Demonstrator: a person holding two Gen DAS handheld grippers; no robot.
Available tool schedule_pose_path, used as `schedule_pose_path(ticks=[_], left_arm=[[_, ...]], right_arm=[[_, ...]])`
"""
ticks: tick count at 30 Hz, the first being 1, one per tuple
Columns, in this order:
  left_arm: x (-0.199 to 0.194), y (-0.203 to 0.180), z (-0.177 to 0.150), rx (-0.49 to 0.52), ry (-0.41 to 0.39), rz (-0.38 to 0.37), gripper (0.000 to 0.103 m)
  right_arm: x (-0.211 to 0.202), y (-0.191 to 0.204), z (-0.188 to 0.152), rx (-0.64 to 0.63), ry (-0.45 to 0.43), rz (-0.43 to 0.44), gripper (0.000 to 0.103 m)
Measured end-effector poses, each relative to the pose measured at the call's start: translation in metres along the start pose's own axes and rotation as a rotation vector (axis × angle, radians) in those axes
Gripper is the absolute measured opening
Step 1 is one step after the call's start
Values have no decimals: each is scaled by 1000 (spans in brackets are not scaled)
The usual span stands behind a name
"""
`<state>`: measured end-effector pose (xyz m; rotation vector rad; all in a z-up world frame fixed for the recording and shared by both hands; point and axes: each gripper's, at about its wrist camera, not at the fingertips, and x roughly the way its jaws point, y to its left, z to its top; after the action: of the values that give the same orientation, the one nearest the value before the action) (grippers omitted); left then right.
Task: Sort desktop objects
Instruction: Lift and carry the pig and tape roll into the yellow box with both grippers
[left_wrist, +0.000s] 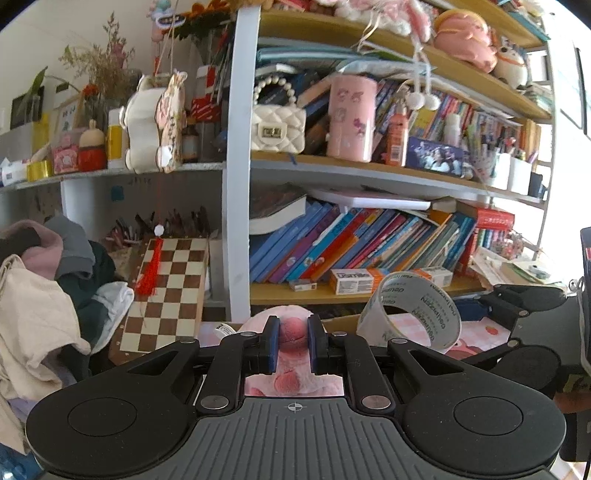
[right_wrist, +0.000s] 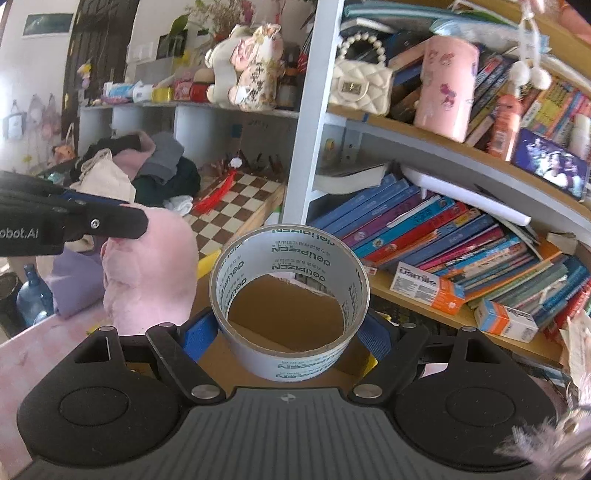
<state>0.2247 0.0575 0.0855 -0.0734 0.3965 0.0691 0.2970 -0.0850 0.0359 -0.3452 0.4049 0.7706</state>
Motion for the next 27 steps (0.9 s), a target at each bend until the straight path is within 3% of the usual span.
schedule_pose_path(ticks=[17, 27], left_arm=[[82, -3, -9, 26, 153, 36, 14], [119, 0, -14, 38, 244, 62, 15]], right_arm=[[86, -9, -9, -145, 120, 118, 81], [121, -6, -7, -300, 197, 147, 81]])
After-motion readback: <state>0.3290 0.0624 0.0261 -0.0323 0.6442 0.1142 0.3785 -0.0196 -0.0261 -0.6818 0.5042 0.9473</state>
